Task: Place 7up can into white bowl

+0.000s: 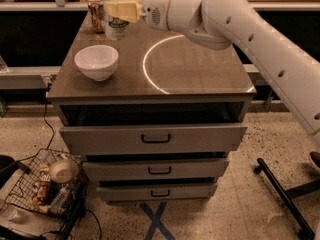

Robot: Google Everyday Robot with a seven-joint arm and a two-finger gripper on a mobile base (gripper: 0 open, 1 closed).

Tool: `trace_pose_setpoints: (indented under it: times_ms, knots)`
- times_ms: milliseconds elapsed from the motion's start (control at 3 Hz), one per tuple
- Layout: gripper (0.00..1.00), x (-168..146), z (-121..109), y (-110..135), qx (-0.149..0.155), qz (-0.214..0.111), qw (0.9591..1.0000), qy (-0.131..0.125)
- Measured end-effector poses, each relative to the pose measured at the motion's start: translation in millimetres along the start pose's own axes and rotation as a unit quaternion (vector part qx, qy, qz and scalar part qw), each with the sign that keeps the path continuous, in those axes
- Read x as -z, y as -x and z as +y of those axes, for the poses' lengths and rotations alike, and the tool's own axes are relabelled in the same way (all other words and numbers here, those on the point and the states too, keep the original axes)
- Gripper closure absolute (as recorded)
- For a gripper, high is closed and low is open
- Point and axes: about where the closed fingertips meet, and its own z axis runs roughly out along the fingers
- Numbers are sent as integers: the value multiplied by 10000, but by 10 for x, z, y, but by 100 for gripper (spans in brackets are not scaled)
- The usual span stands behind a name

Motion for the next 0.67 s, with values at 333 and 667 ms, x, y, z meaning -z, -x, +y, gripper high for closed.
trace_pose_setpoints:
  times_ms: [333, 667]
  knots:
    - [100, -74, 235, -76, -8, -43, 9997, 249]
    - [100, -187, 392, -284, -11, 31, 9990, 443]
